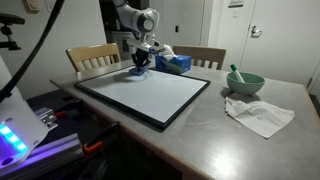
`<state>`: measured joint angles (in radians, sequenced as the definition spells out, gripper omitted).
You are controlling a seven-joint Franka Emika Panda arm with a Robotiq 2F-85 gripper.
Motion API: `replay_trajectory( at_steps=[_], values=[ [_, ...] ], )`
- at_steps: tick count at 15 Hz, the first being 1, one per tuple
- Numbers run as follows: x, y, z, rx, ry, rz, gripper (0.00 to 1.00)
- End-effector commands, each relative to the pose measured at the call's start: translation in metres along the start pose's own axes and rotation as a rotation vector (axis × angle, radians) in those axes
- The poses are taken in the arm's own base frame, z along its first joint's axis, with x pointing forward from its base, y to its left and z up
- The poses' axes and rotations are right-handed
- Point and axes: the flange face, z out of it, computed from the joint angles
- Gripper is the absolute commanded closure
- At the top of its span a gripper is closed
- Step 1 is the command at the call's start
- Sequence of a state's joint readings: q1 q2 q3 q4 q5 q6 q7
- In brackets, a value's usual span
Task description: Use the cloth to wipe the whiteboard on the table
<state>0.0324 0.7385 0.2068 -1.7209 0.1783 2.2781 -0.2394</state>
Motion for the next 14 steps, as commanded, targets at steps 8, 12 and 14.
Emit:
replay_trajectory(
  at_steps=[8,12,14],
  values=[
    [-0.042,0.052,0.009,0.023,0.006,0.080,0.98],
    [-0.046,0.064,0.000,0.044,0.015,0.076,0.98],
    [-0.049,0.064,-0.006,0.097,-0.009,0.083,0.98]
  ],
)
